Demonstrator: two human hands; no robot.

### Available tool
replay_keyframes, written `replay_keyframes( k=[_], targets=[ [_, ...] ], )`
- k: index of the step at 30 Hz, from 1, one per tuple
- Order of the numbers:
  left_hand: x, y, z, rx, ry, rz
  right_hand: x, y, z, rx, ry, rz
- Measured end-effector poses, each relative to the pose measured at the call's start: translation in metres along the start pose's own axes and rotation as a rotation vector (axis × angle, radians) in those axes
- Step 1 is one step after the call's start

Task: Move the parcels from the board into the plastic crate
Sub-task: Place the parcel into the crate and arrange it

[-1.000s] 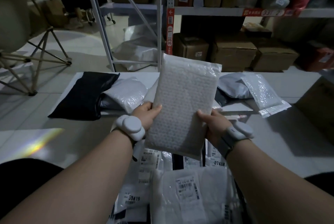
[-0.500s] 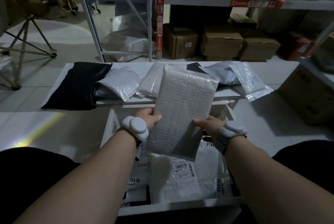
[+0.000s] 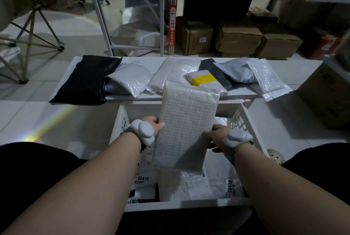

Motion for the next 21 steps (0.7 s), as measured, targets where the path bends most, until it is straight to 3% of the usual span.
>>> replay_keyframes(
  k=[3,8,12,16,21],
  targets=[
    [0.001,-0.001,0.002,-0.141,-0.018,0.012,0.005,0.001,0.001,0.037,-0.01,0.021],
    [-0.002,0.003,-0.012,-0.466,-0.007,0.107,-0.002,0.013,0.001,0.379,0.01,0.026],
    [0.005,-0.003,-0.01,-0.283,-0.079,0.041,0.0,0.026,0.008,0.443,-0.002,0.102],
    [0.003,-0.013,-0.005,-0.207,-0.178,0.031,0.0,0.04,0.014,0.26,-0.024,0.193],
    [-0.013,-0.029,-0.038,-0.371,0.013,0.036,-0.002,0.036,0.003,0.309,0.032,0.158]
  ],
)
Point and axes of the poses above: each hand's wrist, its own x-axis towards the middle knuckle, its own z-axis out of the back of the hand, y = z × x, the point moved 8 cm from there along x, towards the middle knuckle, and after that the axes turned 3 degrees about -z, right-handed, at the moved point
